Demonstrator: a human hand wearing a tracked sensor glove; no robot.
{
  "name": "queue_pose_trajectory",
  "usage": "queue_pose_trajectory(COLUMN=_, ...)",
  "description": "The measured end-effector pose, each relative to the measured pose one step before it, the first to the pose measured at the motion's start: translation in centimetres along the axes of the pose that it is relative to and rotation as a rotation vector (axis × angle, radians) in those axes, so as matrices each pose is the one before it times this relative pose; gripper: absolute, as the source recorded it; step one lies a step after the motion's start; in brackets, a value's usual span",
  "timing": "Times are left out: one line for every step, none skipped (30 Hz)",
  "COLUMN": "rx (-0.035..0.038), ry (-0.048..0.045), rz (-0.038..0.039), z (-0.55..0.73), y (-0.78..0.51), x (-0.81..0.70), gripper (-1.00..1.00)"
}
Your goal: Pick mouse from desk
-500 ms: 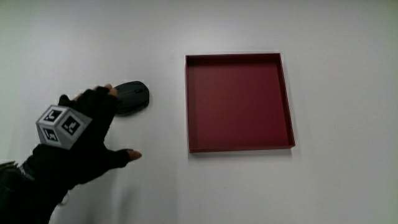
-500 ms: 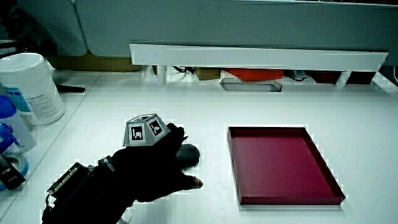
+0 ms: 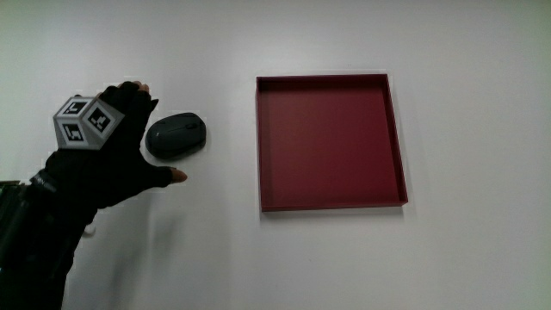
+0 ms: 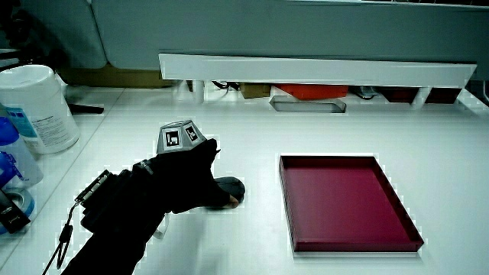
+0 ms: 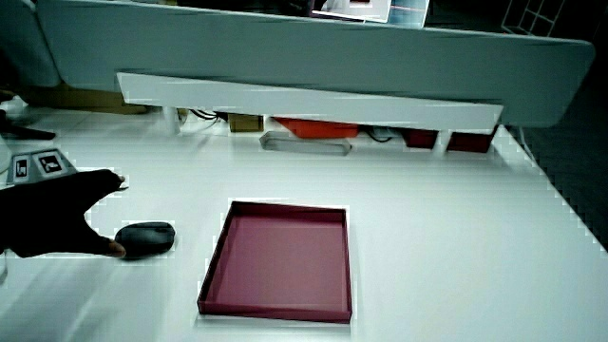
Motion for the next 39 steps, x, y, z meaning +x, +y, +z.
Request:
queue_pose_trajectory(rx=-0.01483, ry=-0.00295, rz=0.00863, z=0.076, y=0.468, x=-0.14, gripper=0.0)
queue_pose_trajectory(rx=0.00963, ry=0.00814, rz=-0.00641, z=0.145, y=0.349, x=-0.019, gripper=0.0)
queue_pose_trajectory(rx=-0.01884, ry=-0.02366, rz=0.0125, z=-0.004, y=0.43, x=-0.123, gripper=0.0)
queue_pose_trajectory(rx=-0.01605, ry=-0.00857, rz=0.00453, z=-0.037, y=0.544, x=-0.233, gripper=0.0)
queue_pose_trajectory(rx=0.01544, ry=0.00675, rz=-0.01263, z=-0.011, y=0.502, x=-0.247, gripper=0.0)
queue_pose_trajectory(rx=-0.01051, ry=0.00412, rz=0.01703, z=0.103, y=0.262, x=-0.065, gripper=0.0)
queue_pose_trajectory(rx=-0.02087, ry=-0.00786, rz=0.02476, z=-0.019, y=0.393, x=-0.233, gripper=0.0)
queue_pose_trajectory(rx=-0.00838, ry=0.00043, rz=0.00414, z=0.014, y=0.404, x=-0.121, gripper=0.0)
queue_pose_trajectory(rx=-0.00766, ry=-0.0153, rz=0.00986, z=-0.098, y=0.477, x=-0.2, gripper=0.0)
queue_pose_trajectory(rx=-0.0104, ry=-0.00878, rz=0.00444, z=-0.087, y=0.442, x=-0.114, gripper=0.0)
queue_pose_trajectory(rx=-0.0098, ry=0.00696, rz=0.0047, z=-0.085, y=0.405, x=-0.003, gripper=0.0)
queue_pose_trajectory(rx=-0.00128, ry=-0.01425, rz=-0.00785, z=-0.311, y=0.624, x=-0.144, gripper=0.0)
queue_pose_trajectory(rx=-0.01951, ry=0.00448, rz=-0.00114, z=-0.224, y=0.474, x=0.066, gripper=0.0)
queue_pose_trajectory(rx=-0.01785, ry=0.01142, rz=0.01224, z=-0.098, y=0.24, x=0.221, gripper=0.0)
queue_pose_trajectory(rx=-0.00339, ry=0.00911, rz=0.01223, z=-0.053, y=0.155, x=0.213, gripper=0.0)
queue_pose_trajectory(rx=-0.01185, ry=0.00286, rz=0.00102, z=-0.124, y=0.313, x=0.038, gripper=0.0)
queue_pose_trajectory(rx=-0.00331, ry=0.00303, rz=-0.00195, z=-0.12, y=0.333, x=-0.052, gripper=0.0)
queue_pose_trajectory(rx=-0.00649, ry=-0.00829, rz=0.01204, z=-0.084, y=0.138, x=0.022, gripper=0.0)
queue_pose_trajectory(rx=-0.00728, ry=0.0111, rz=0.00821, z=-0.035, y=0.105, x=0.101, gripper=0.0)
queue_pose_trajectory(rx=-0.00191, ry=0.00089, rz=-0.00504, z=-0.153, y=0.38, x=-0.081, gripper=0.0)
queue_pose_trajectory(rx=-0.01085, ry=0.00043, rz=0.01672, z=-0.007, y=0.058, x=0.159, gripper=0.0)
queue_pose_trajectory(rx=0.00091, ry=0.01408, rz=0.00539, z=-0.067, y=0.288, x=0.006, gripper=0.0)
queue_pose_trajectory(rx=-0.00983, ry=-0.0072, rz=-0.00047, z=-0.078, y=0.237, x=0.001, gripper=0.0)
queue_pose_trajectory(rx=-0.00103, ry=0.01214, rz=0.00547, z=-0.146, y=0.3, x=-0.101, gripper=0.0)
queue_pose_trajectory(rx=-0.00372, ry=-0.00253, rz=0.0038, z=-0.136, y=0.173, x=-0.061, gripper=0.0)
queue_pose_trajectory(rx=-0.00677, ry=0.00432, rz=0.00993, z=0.004, y=-0.047, x=0.098, gripper=0.0)
queue_pose_trajectory(rx=-0.00692, ry=-0.00061, rz=0.00422, z=-0.148, y=0.317, x=-0.148, gripper=0.0)
queue_pose_trajectory(rx=-0.00511, ry=-0.00304, rz=0.00642, z=-0.043, y=0.071, x=-0.03, gripper=0.0)
queue_pose_trajectory(rx=0.00136, ry=0.0024, rz=-0.00227, z=-0.095, y=0.162, x=-0.081, gripper=0.0)
queue_pose_trajectory(rx=0.00323, ry=0.00671, rz=0.00353, z=-0.063, y=0.038, x=-0.034, gripper=0.0)
queue_pose_trajectory(rx=-0.00192, ry=-0.01148, rz=0.0062, z=-0.059, y=-0.072, x=0.0, gripper=0.0)
queue_pose_trajectory(rx=0.00299, ry=0.01822, rz=-0.00847, z=-0.031, y=0.038, x=0.019, gripper=0.0)
queue_pose_trajectory(rx=-0.00055, ry=-0.0046, rz=0.00102, z=-0.065, y=0.091, x=-0.003, gripper=0.0)
queue_pose_trajectory(rx=0.00705, ry=0.00623, rz=-0.00972, z=0.042, y=-0.142, x=0.139, gripper=0.05)
queue_pose_trajectory(rx=-0.0005, ry=0.00654, rz=0.00077, z=0.0, y=0.003, x=0.026, gripper=0.11)
queue_pose_trajectory(rx=0.00185, ry=0.00223, rz=0.00738, z=0.036, y=-0.091, x=0.085, gripper=0.16)
queue_pose_trajectory(rx=0.00132, ry=-0.00101, rz=-0.00157, z=0.006, y=-0.08, x=0.057, gripper=0.21)
queue_pose_trajectory(rx=0.00106, ry=0.00487, rz=0.00166, z=-0.051, y=0.018, x=-0.013, gripper=0.26)
queue_pose_trajectory(rx=0.01306, ry=-0.00046, rz=-0.0128, z=-0.149, y=0.23, x=-0.159, gripper=0.32)
